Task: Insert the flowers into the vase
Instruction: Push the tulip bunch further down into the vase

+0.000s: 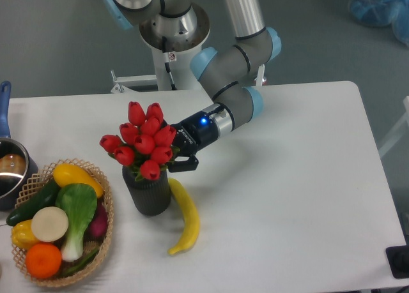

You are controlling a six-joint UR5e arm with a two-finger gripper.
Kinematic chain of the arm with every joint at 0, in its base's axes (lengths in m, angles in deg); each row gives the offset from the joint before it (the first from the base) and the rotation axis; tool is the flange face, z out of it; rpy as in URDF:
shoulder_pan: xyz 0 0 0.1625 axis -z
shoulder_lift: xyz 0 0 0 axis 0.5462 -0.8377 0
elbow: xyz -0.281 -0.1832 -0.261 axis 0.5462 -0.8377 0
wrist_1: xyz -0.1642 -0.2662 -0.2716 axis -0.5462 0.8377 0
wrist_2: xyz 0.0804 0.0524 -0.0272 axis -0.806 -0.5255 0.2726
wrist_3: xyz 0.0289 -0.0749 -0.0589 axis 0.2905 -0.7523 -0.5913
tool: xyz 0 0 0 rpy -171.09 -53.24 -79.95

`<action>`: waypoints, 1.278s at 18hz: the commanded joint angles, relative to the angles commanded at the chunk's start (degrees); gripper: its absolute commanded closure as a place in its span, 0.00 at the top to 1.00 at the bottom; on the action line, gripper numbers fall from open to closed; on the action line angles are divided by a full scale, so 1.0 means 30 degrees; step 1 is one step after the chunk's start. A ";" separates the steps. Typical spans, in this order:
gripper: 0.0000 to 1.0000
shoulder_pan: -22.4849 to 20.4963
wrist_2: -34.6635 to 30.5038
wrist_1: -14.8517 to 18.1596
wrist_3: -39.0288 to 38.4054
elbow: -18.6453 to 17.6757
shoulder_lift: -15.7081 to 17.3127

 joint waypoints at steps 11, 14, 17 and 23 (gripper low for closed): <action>0.42 -0.0146 -0.0029 0.0000 0.0029 -0.0088 -0.0029; 0.42 -0.0146 -0.0029 0.0000 0.0029 -0.0088 -0.0029; 0.46 -0.0205 -0.0029 0.0000 0.0059 -0.0088 -0.0059; 0.75 -0.0293 -0.0029 -0.0087 0.0088 -0.0088 -0.0059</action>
